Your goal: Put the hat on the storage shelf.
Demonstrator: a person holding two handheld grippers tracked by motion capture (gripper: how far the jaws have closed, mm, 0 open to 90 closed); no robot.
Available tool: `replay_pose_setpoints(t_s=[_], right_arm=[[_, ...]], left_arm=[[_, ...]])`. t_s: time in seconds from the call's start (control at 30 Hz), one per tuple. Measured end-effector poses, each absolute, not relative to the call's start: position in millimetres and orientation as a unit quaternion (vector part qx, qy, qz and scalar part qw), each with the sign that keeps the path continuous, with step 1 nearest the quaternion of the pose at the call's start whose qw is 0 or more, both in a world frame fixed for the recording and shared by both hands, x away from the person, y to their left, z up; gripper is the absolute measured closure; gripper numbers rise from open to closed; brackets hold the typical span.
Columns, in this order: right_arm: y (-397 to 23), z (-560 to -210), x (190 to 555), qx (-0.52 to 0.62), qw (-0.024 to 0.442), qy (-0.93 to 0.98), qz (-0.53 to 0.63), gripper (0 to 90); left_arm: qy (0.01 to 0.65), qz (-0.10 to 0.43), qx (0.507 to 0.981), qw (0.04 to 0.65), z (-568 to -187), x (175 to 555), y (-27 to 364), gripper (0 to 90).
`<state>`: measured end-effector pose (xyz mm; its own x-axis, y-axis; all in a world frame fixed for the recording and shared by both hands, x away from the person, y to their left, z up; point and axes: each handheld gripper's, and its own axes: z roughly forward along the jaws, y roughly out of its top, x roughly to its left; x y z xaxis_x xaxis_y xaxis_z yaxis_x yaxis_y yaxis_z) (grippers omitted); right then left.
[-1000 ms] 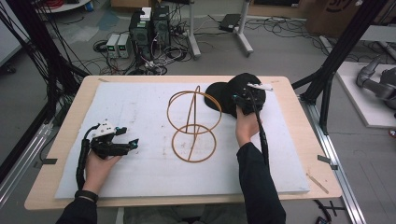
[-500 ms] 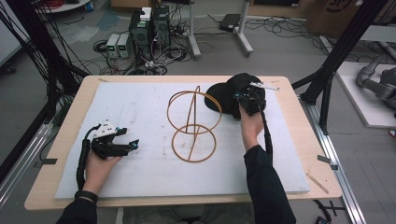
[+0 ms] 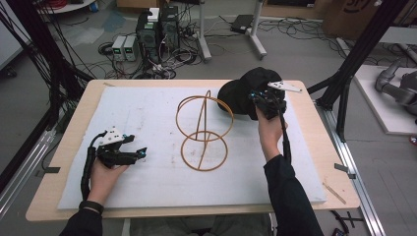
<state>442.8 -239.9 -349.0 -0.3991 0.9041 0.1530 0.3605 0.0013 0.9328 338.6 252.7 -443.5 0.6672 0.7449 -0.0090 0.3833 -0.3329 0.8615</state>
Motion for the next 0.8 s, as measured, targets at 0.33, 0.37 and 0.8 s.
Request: replay_pose_setpoints(t_s=[0.33, 0.37, 0.8], right_arm=[[-236, -304, 424, 0.455, 0.266, 0.641, 0.559, 89.1], [-236, -300, 422, 0.452, 0.262, 0.639, 0.564, 89.1], [-230, -260, 406, 0.428, 0.244, 0.627, 0.603, 89.1]], left_arm=[[0.353, 0.198, 0.793, 0.454, -444, 339, 252, 27.0], [0.352, 0.198, 0.794, 0.454, -444, 339, 252, 27.0], [0.354, 0.198, 0.792, 0.456, -445, 339, 251, 27.0]])
